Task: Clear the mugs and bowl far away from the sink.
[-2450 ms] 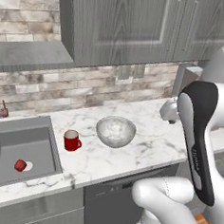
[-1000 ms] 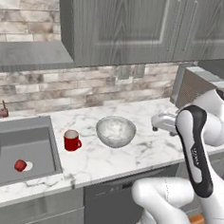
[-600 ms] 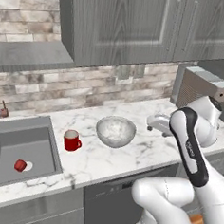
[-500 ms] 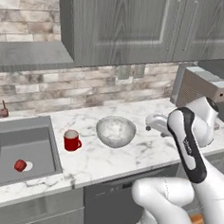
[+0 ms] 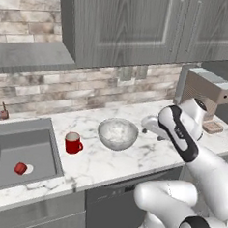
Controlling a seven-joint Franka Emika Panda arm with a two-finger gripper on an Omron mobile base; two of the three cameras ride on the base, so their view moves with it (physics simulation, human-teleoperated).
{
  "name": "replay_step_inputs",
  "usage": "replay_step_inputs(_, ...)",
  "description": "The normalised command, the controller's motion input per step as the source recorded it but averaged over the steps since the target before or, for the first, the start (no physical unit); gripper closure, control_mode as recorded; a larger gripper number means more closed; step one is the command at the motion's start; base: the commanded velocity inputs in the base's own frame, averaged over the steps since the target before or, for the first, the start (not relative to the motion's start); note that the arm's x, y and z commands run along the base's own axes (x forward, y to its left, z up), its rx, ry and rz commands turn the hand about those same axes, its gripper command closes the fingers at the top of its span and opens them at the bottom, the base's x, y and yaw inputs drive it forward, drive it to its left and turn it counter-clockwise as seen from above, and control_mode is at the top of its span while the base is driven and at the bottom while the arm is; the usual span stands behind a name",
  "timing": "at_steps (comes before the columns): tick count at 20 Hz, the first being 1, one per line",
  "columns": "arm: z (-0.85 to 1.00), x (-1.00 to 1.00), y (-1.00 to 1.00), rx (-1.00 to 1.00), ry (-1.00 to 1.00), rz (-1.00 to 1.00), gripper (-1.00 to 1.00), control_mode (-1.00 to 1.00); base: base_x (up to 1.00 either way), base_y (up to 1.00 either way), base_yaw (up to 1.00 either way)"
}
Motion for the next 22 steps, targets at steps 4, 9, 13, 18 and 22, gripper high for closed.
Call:
replay_step_inputs(4, -0.23, 0.34, 0.00, 0.00, 0.13, -0.07, -1.00, -1.00, 0.00, 0.00, 0.00)
replay_step_inputs(9, -0.17, 0.31, 0.00, 0.00, 0.11, -0.07, -1.00, -1.00, 0.00, 0.00, 0.00)
replay_step_inputs(13, -0.15, 0.25, 0.03, 0.00, 0.09, -0.03, -1.00, -1.00, 0.00, 0.00, 0.00)
replay_step_inputs(18, -0.23, 0.21, 0.12, 0.00, 0.04, 0.00, -1.00, -1.00, 0.00, 0.00, 0.00)
replay_step_inputs(22, -0.27, 0.08, 0.12, 0.00, 0.04, 0.00, -1.00, -1.00, 0.00, 0.00, 0.00)
